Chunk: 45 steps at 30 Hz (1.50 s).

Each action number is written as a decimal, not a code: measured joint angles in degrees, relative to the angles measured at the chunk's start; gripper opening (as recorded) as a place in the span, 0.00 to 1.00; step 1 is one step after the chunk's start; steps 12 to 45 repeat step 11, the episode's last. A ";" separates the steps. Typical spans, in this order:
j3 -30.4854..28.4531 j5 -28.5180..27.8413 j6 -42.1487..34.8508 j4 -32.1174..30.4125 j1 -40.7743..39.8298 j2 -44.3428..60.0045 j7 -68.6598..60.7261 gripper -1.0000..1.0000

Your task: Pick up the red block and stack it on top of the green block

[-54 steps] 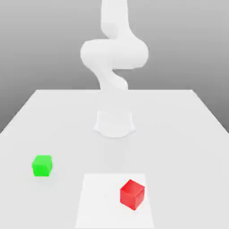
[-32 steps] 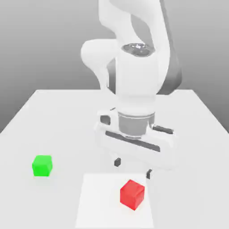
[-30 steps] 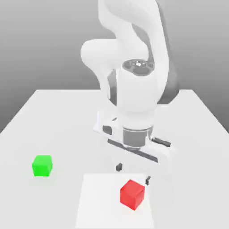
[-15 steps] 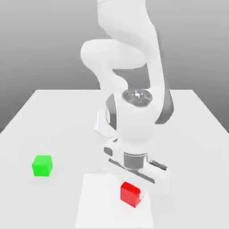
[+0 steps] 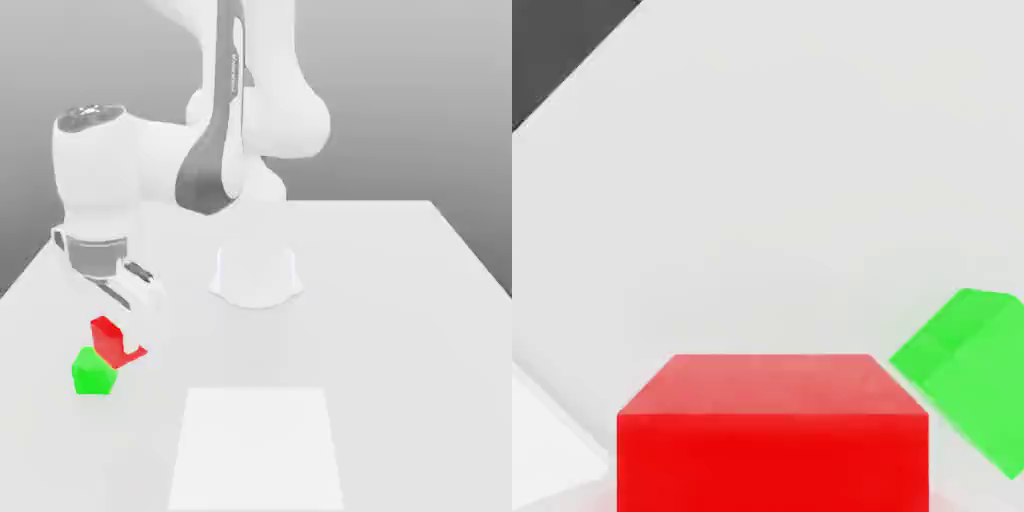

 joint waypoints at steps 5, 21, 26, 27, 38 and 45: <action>-3.40 2.37 5.92 -0.78 -1.57 5.21 -5.97 0.00; -2.40 6.24 11.70 -0.57 -1.73 11.30 -8.82 1.00; -2.40 6.24 11.70 -0.57 -1.73 11.30 -8.82 1.00; -2.40 6.24 11.70 -0.57 -1.73 11.30 -8.82 1.00; -2.40 6.24 11.70 -0.57 -1.73 11.30 -8.82 1.00; -2.40 6.24 11.70 -0.57 -1.73 11.30 -8.82 1.00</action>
